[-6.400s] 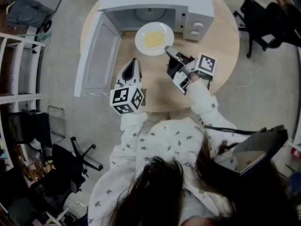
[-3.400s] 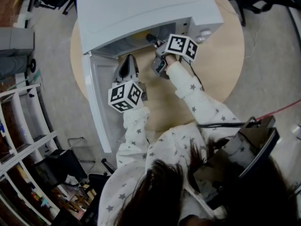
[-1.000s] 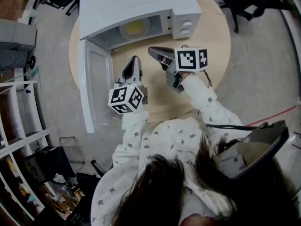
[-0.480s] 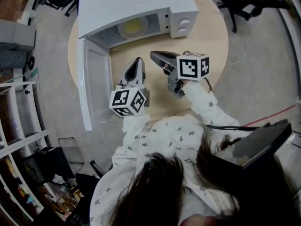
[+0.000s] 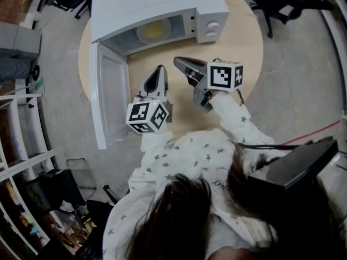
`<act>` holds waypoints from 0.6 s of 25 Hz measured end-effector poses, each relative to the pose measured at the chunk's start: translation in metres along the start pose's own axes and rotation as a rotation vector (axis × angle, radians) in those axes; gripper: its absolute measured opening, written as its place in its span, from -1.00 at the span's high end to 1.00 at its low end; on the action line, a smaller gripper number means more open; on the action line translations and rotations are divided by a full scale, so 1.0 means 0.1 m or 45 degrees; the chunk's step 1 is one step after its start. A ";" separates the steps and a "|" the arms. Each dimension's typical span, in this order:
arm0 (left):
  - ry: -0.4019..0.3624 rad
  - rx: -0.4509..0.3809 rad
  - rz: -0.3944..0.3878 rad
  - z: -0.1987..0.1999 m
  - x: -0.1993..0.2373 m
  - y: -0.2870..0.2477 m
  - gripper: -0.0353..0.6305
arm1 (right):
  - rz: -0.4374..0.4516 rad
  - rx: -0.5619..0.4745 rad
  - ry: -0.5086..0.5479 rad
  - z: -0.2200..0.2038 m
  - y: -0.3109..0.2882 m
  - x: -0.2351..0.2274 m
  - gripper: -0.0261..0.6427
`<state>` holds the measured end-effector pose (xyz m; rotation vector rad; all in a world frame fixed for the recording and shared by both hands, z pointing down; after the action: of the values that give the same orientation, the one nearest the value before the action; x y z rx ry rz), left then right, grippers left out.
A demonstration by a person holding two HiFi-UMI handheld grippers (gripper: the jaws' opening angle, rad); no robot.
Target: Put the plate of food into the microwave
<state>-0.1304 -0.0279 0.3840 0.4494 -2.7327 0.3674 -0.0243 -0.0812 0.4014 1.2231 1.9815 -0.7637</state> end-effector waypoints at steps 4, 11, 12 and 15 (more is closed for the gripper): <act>-0.006 -0.004 0.000 0.01 0.00 -0.01 0.89 | 0.007 -0.006 -0.001 -0.01 0.00 0.01 0.90; -0.005 -0.001 0.006 -0.02 -0.01 -0.03 0.89 | 0.003 -0.011 -0.003 -0.05 0.03 -0.02 0.90; -0.004 0.000 0.007 -0.03 -0.01 -0.03 0.89 | 0.003 -0.012 -0.003 -0.05 0.03 -0.02 0.90; -0.003 0.002 0.007 -0.04 -0.01 -0.04 0.89 | 0.001 -0.009 0.008 -0.05 0.03 -0.04 0.90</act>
<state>-0.1267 -0.0303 0.3876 0.4435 -2.7365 0.3707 -0.0220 -0.0784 0.4067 1.2233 1.9867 -0.7529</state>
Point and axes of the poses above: the fingertips, and each gripper's own axes: y backward along the fingers, x to its left, z out of its top, the point moved 5 cm from there along y, backward along the fingers, and after that the axes turned 4 degrees about y, right-handed, at the moved point
